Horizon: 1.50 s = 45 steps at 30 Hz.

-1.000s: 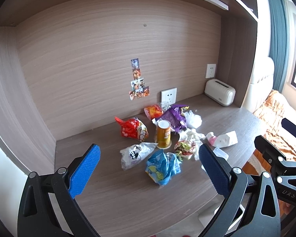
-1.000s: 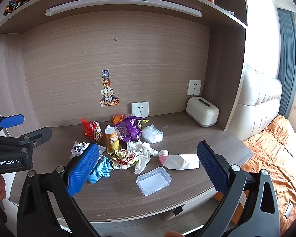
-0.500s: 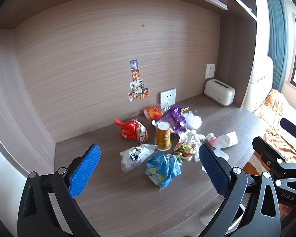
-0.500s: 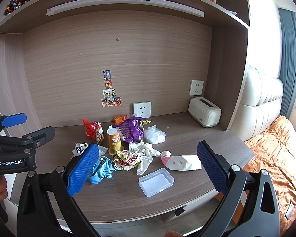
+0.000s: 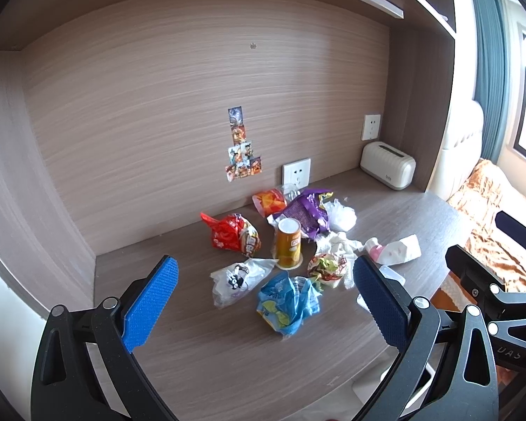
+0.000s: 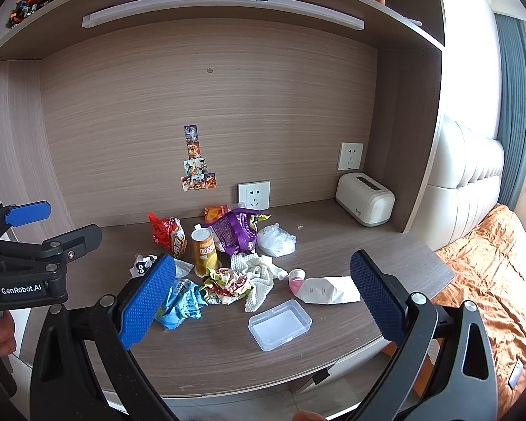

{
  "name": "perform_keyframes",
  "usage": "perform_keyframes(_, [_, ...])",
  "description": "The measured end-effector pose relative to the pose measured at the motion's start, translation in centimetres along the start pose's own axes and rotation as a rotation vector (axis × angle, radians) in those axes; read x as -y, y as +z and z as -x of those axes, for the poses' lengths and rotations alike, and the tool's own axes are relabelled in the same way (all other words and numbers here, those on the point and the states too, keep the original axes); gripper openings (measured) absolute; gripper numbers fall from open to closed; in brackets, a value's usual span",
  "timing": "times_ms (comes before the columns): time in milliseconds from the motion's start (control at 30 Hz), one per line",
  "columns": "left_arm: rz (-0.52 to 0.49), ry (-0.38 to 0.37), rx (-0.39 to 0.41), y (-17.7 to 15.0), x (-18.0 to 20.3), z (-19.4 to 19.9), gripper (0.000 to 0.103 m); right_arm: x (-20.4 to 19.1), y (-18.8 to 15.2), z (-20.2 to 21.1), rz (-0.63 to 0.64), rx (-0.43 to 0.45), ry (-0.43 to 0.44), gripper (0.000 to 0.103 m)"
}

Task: Collect trash

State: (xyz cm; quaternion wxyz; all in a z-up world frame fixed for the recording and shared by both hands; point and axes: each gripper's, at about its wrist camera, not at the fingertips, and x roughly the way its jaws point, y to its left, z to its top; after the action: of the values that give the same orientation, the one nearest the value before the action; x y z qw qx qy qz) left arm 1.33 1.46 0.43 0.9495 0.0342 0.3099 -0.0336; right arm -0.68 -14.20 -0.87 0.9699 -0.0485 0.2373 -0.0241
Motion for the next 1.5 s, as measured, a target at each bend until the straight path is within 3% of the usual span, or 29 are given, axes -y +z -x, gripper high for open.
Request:
perform_keyframes(867, [-0.009,-0.011,-0.031,-0.1,0.0,-1.8,0.098,0.0,-0.3,-1.1,-0.010,-0.024,-0.006,0.099])
perform_keyframes(1200, [-0.029,-0.016,-0.092,-1.0,0.3,-5.2,0.098,0.4,-1.3,-3.7,-0.037,-0.083,-0.016,0.099])
perform_keyframes(1500, [-0.083,-0.051,-0.123,-2.3,0.9,-9.7,0.098,2.0,-3.7,-8.5,-0.117,-0.190,-0.028,0.099])
